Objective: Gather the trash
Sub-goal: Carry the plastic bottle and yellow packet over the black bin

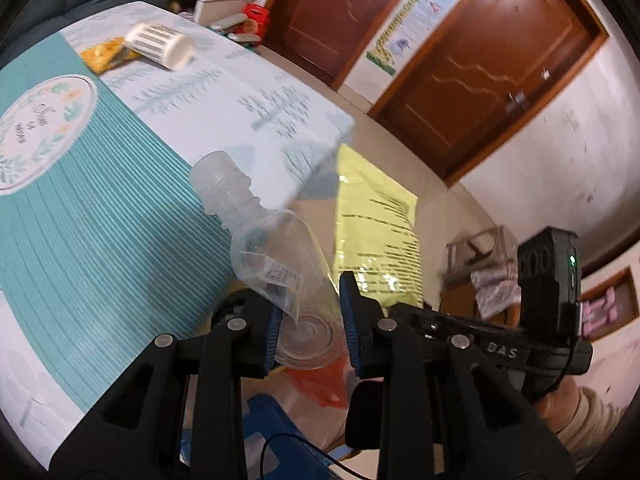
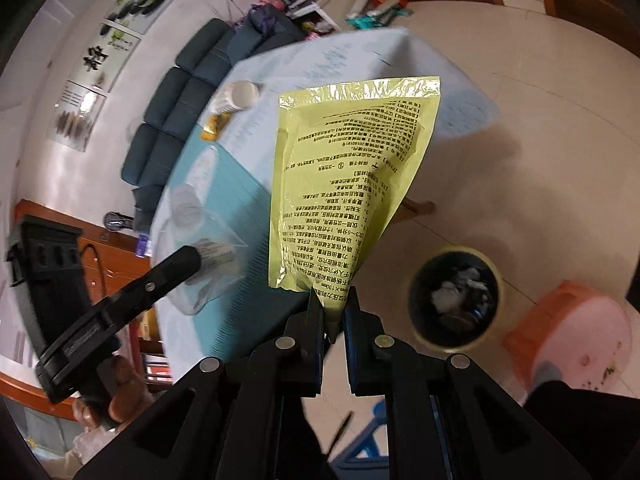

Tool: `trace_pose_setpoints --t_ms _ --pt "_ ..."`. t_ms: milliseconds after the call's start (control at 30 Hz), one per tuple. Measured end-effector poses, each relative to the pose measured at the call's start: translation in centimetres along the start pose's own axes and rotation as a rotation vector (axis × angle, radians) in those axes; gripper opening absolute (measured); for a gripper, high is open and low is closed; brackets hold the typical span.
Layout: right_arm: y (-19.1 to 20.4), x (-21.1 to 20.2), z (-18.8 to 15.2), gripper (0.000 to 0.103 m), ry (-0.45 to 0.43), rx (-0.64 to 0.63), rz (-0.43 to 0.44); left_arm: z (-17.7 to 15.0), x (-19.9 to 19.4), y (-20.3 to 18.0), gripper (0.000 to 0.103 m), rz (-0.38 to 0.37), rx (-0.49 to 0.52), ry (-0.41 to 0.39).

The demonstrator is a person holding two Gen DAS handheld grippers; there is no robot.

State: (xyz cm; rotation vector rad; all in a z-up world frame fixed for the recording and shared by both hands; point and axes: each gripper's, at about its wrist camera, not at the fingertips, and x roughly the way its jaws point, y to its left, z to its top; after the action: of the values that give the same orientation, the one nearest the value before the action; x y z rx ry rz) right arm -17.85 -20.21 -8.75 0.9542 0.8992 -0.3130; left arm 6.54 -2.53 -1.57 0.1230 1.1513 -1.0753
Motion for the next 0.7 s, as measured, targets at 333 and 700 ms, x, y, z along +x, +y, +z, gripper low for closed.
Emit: trace_pose_setpoints --t_ms 333,700 --pt "-9.8 6.4 -4.6 0.009 0.188 0.141 -0.040 -6.5 7.2 -3.7 0.024 0.033 0.068 0.184" --pt "-15.1 13.7 -7.0 0.009 0.387 0.130 -0.179 -10.5 16.2 -3.7 0.024 0.140 0.129 0.344"
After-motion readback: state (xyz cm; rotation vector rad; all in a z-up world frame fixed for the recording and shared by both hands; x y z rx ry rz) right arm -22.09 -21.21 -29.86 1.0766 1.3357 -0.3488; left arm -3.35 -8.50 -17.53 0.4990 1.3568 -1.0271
